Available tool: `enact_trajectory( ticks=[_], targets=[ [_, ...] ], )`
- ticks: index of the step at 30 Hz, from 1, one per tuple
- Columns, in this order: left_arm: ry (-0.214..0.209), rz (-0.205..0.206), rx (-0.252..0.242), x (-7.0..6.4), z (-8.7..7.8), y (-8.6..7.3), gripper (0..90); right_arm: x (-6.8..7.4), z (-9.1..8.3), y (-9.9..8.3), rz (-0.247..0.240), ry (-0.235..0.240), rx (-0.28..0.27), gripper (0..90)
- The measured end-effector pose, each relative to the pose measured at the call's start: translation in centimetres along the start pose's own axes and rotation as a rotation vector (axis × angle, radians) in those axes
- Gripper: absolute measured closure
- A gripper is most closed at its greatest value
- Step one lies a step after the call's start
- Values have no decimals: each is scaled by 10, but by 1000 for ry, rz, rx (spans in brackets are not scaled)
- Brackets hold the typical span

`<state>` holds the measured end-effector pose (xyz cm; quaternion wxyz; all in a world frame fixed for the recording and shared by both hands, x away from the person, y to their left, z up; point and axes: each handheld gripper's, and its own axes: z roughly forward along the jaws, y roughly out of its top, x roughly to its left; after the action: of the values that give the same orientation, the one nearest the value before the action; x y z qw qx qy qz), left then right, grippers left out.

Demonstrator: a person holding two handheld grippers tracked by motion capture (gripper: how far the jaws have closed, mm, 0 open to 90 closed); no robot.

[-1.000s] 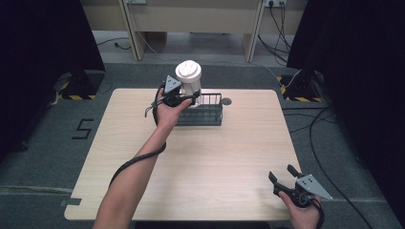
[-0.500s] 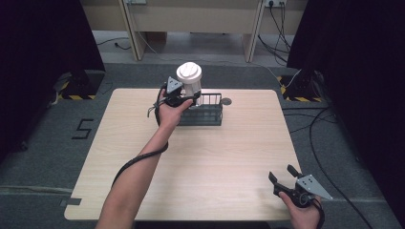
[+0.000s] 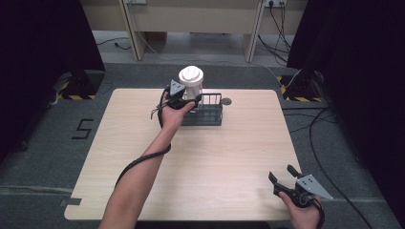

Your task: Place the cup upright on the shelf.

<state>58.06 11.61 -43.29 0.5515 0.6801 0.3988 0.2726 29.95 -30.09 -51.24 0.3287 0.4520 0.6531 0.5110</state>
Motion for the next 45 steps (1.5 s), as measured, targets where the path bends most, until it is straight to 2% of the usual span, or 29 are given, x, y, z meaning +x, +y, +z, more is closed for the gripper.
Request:
enact_trajectory(
  ticks=[18,45],
  targets=[
    [27,-9,41,0,7,-19,174,0,0,0,2,5,4,209],
    [17,30,29,-1,0,-18,148,1,1,0,-4,9,8,208]
  ],
)
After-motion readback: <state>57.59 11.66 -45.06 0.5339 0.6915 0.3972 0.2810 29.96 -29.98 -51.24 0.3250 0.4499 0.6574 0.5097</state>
